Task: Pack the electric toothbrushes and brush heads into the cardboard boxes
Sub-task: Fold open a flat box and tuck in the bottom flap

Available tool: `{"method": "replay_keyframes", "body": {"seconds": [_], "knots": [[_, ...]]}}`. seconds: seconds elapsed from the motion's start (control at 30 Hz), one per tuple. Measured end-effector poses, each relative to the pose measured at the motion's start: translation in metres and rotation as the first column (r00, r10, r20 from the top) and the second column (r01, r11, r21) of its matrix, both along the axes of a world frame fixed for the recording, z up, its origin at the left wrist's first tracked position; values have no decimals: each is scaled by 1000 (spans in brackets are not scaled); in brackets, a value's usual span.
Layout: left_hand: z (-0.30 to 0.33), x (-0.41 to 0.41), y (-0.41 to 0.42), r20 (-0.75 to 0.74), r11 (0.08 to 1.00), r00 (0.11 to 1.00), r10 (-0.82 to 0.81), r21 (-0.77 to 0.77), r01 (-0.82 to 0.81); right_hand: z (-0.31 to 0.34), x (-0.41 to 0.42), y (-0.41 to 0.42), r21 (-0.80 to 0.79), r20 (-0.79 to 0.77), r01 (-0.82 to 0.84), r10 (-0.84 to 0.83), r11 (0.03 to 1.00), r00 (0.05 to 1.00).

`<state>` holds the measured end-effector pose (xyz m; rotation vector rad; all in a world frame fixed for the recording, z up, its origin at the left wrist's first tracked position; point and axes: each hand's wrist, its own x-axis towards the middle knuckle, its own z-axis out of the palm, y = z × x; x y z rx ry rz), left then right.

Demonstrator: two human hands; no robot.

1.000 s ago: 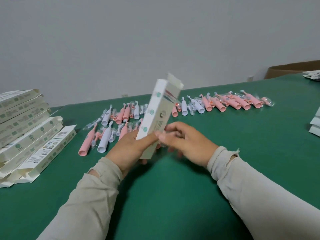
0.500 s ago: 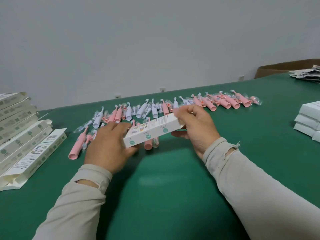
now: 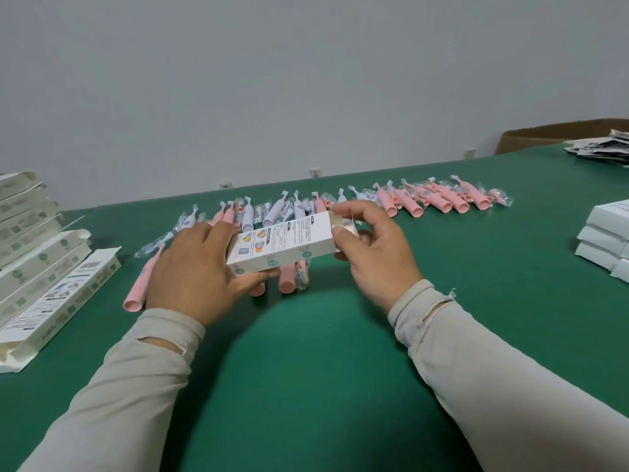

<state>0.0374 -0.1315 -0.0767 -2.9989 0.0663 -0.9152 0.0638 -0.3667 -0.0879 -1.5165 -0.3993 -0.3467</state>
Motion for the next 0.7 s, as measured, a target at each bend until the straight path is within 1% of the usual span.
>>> {"method": "replay_keyframes", "body": {"seconds": [0.07, 0.13, 0.2, 0.23, 0.27, 0.37, 0.4, 0.5, 0.6, 0.7], "knots": [[-1, 0, 2, 22, 1000, 1000, -5, 10, 5, 1, 0, -1, -73, 85, 92, -86, 993, 993], [0, 0, 2, 36, 1000, 999, -11, 12, 10, 5, -1, -4, -179, 241, 224, -178, 958, 954], [1, -2, 1, 45, 1000, 999, -6, 13, 6, 8, 0, -9, -326, 443, 410, -246, 851, 862], [1, -2, 1, 50, 1000, 999, -8, 9, 8, 10, 2, -11, -365, 515, 467, -243, 805, 822], [1, -3, 1, 58, 1000, 998, -15, 4, 15, 11, 3, -13, -390, 538, 477, -226, 787, 812], [0, -3, 2, 98, 999, 995, -32, -4, 32, 11, 2, -15, -431, 491, 414, -177, 802, 853], [0, -3, 3, 107, 999, 994, -30, -9, 32, 9, 1, -15, -417, 445, 374, -172, 829, 879], [2, -5, 3, 104, 1000, 994, -21, -6, 22, 7, 2, -13, -304, 233, 222, -153, 926, 960], [2, -6, 3, 85, 1000, 996, -17, -2, 17, 8, 4, -15, -294, 133, 157, -123, 943, 983], [3, -6, 4, 83, 1000, 996, -25, -4, 25, 10, 3, -16, -238, 41, 85, -77, 967, 996]]}}
